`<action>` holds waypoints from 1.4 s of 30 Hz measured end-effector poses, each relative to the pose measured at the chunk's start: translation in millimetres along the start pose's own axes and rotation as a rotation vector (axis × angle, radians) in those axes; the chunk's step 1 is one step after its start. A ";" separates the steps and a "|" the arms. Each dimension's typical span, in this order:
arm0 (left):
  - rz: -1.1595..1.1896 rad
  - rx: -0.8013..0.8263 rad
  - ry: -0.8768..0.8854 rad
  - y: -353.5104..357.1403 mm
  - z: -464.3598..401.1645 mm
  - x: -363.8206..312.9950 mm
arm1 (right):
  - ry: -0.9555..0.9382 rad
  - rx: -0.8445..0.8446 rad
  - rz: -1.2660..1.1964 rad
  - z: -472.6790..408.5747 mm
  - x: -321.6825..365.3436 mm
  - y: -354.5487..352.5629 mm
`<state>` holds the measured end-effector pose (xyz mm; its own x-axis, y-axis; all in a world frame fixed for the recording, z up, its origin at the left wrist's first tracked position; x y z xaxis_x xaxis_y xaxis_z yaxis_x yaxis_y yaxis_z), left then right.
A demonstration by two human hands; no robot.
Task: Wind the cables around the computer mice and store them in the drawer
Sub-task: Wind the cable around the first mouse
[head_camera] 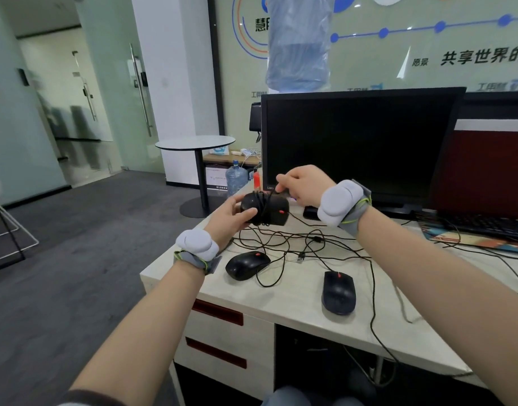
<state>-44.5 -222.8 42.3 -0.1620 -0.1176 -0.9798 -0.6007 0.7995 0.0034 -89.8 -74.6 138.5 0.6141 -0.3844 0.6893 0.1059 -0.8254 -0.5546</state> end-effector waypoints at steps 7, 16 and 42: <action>0.036 0.431 -0.062 33.7 33.7 -16.7 | -0.023 -0.023 0.070 -5.2 -19.8 -6.6; 0.522 0.485 -0.228 38.7 35.3 -21.4 | 0.355 0.027 -0.563 1.8 -43.9 10.8; -0.085 0.022 0.075 -4.5 -1.8 -9.9 | -0.181 -0.088 0.079 -4.9 13.7 -0.3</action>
<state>-41.6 -226.3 52.3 -0.1700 -0.2291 -0.9584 -0.5975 0.7974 -0.0847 -85.3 -81.6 150.4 0.7489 -0.3756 0.5460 -0.0119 -0.8314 -0.5555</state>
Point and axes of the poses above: each hand's wrist, its own z-axis away from the middle knuckle, its own y-axis out of the palm, x = y × z, the point moved 8 cm from there along -z, towards the middle knuckle, and after that the axes turned 15 degrees about -x, right-handed, at the moved point
